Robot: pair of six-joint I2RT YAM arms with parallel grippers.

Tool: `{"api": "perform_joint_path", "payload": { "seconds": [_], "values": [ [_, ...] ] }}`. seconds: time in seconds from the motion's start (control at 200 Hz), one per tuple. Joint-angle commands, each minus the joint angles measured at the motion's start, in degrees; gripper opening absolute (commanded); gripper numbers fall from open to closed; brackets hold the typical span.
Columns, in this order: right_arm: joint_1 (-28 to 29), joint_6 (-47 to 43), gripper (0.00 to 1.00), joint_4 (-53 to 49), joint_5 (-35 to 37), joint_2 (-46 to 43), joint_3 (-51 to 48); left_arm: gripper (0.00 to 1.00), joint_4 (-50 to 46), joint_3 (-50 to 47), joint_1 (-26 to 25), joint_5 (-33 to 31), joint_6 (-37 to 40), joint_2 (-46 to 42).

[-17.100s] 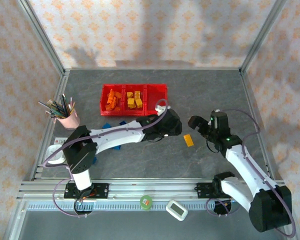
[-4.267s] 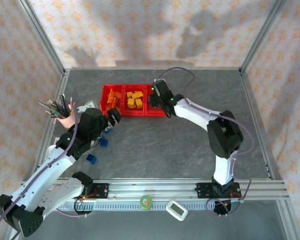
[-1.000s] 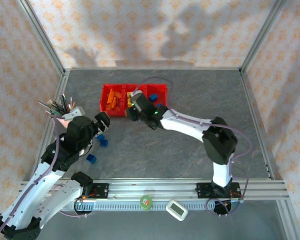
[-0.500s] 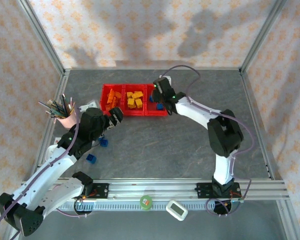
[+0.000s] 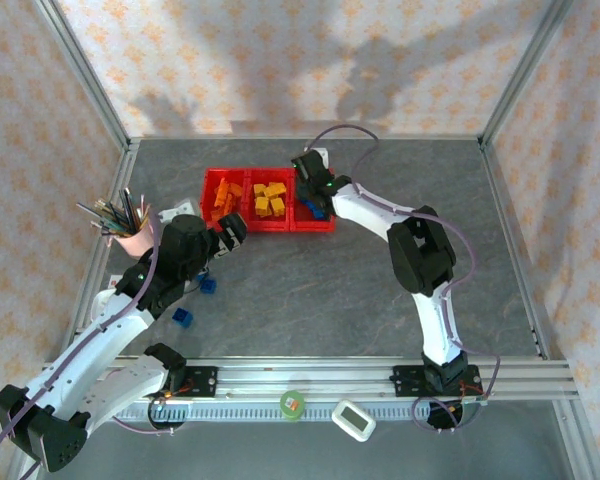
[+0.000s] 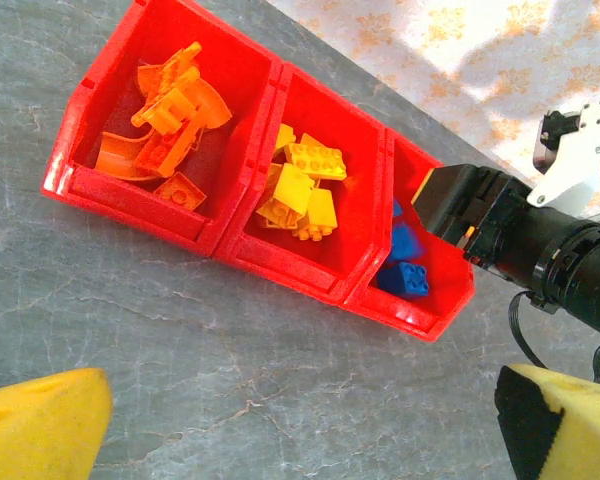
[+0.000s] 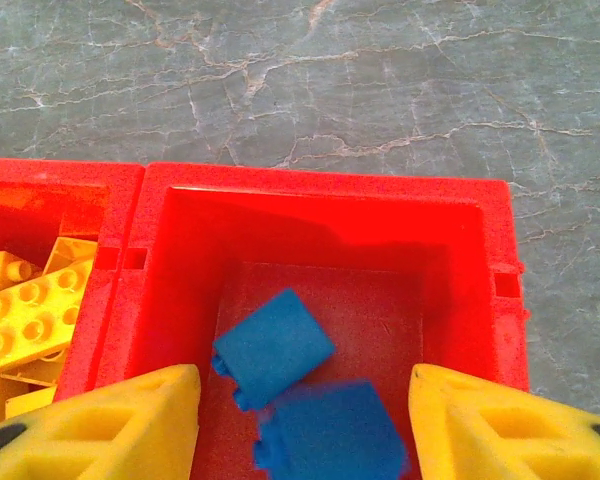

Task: Sort the legos into containers by color
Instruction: Place the lego in the container, then pick up the lego from the middle-left of the table.

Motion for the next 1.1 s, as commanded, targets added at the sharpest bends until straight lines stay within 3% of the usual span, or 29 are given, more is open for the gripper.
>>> {"api": "perform_joint_path", "payload": {
  "seconds": [0.0, 0.285, 0.546, 0.761, 1.096],
  "values": [
    [0.0, -1.0, 0.6, -0.4, 0.1, -4.5, -0.4, 1.0, 1.5, 0.7, 0.3, -0.9, 1.6, 0.2],
    [2.4, -1.3, 0.67, 1.0, -4.8, -11.3, -5.7, 1.0, -0.8, 1.5, 0.3, -2.8, 0.9, -0.6],
    [11.3, -1.1, 0.74, 4.3, -9.0, -15.2, -13.0, 1.0, -8.4, 1.8, 0.3, -6.4, -0.6, -5.7],
    [19.6, -2.4, 0.79, 7.5, -11.6, -12.4, -14.1, 1.0, -16.6, 2.9, 0.4, -10.4, -3.2, -10.6],
    [27.4, -11.1, 0.84, 7.5, -17.7, -2.3, -8.1, 1.0, -25.8, 4.2, 0.4, -14.1, -7.8, -16.4]
  ]
}}
